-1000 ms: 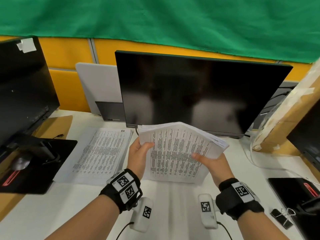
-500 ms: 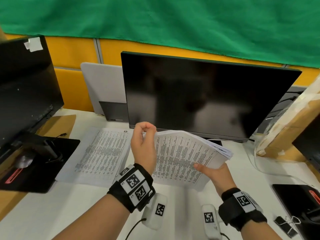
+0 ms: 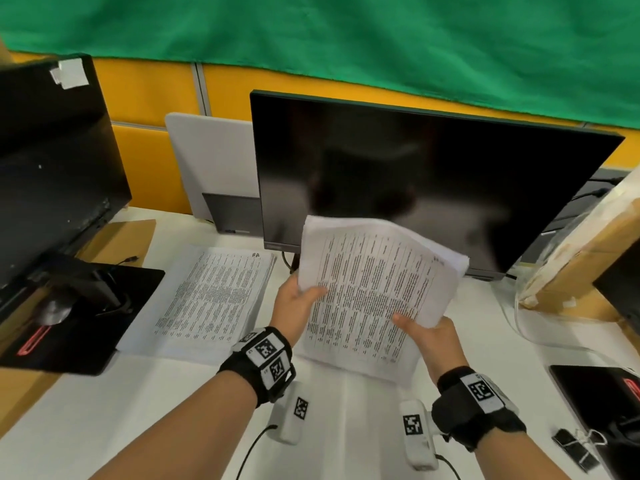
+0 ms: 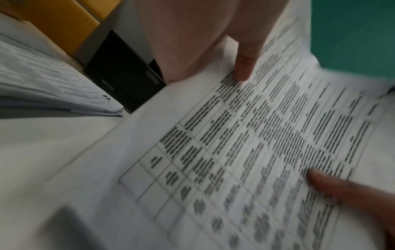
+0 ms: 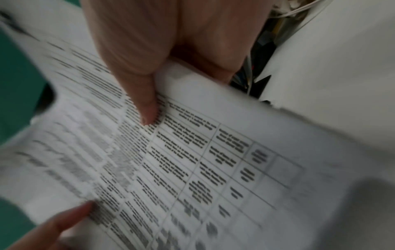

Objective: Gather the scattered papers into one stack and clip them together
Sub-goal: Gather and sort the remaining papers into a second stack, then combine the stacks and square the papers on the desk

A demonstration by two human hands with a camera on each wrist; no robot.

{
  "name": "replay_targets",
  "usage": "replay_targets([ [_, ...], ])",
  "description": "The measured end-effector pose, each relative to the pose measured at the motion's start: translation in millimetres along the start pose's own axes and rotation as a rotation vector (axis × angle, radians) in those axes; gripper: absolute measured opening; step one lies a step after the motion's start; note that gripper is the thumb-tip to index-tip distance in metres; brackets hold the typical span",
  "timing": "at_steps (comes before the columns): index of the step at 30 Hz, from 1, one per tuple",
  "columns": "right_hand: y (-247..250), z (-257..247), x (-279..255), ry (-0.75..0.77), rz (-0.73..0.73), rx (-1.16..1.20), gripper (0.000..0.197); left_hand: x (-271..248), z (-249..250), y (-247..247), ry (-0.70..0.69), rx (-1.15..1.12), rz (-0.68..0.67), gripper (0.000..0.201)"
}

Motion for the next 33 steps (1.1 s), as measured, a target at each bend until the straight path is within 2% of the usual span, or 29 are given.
replay_targets([
  [2, -3.8, -5.9, 1.8, -0.007, -0.013, -0.020, 0.027, 4.9, 6.5, 8.5, 0.001, 0.005, -0.039, 0.034],
  [5, -16.8, -10.0, 6.0, -0.081, -0.050, -0.027, 0.035, 6.1, 4.7, 28.3, 0.093, 0.087, -0.099, 0.040],
  [8, -30.4, -3.6, 8.7, -0.164, -0.066, -0.050, 0.040, 5.9, -7.0, 62.6, 0.229, 0.171, -0.128, 0.029],
  [10, -37.6, 2.1, 8.0, -0.207, -0.061, -0.058, 0.040, 13.2, -12.8, 99.4, 0.294, 0.262, -0.031, 0.030],
  [12, -42.2, 8.1, 6.5, -0.249, -0.052, -0.061, 0.041, 26.6, -14.2, 143.2, 0.342, 0.408, 0.124, 0.029],
  [14, -45.8, 12.9, 5.6, -0.285, -0.048, -0.053, 0.044, 43.4, -12.2, 185.5, 0.413, 0.560, 0.237, 0.021],
  [15, -48.1, 14.5, 5.5, -0.297, -0.053, -0.051, 0.046, 52.8, -12.0, 204.5, 0.466, 0.657, 0.264, 0.019],
  [17, -54.0, 14.2, 5.4, -0.314, -0.062, -0.059, 0.039, 70.8, -10.7, 233.0, 0.579, 0.857, 0.293, 0.033],
  [19, -58.8, 11.8, 5.7, -0.316, -0.061, -0.059, 0.032, 86.0, -10.8, 252.7, 0.640, 1.026, 0.310, 0.044],
  [21, -59.2, 12.3, 7.0, -0.338, -0.040, -0.043, 0.034, 99.9, -16.0, 267.1, 0.697, 1.140, 0.297, 0.046],
  [24, -55.7, 14.9, 6.8, -0.365, 0.001, -0.033, 0.035, 118.0, -29.6, 277.4, 0.820, 1.125, 0.279, 0.052],
  [27, -52.6, 12.0, 3.1, -0.371, 0.023, -0.076, 0.029, 124.5, -38.5, 276.0, 0.875, 1.156, 0.270, 0.060],
  [28, -51.5, 11.4, 2.0, -0.373, 0.028, -0.083, 0.029, 125.9, -41.4, 277.4, 0.872, 1.167, 0.266, 0.056],
  [31, -48.6, 10.7, -1.1, -0.382, 0.042, -0.088, 0.030, 129.0, -41.4, 277.2, 0.845, 1.112, 0.203, 0.024],
  [33, -47.9, 10.3, -4.5, -0.389, 0.053, -0.089, 0.035, 128.7, -38.4, 275.3, 0.805, 1.032, 0.187, 0.032],
])
Point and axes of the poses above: each hand's wrist, its own x-axis towards the middle knuckle, its own y-axis out of the back of the hand, z = x × y, the point moved 1 cm from there along x, towards the middle knuckle, and after that the axes turned 10 degrees about -z, right-handed, at the moved point
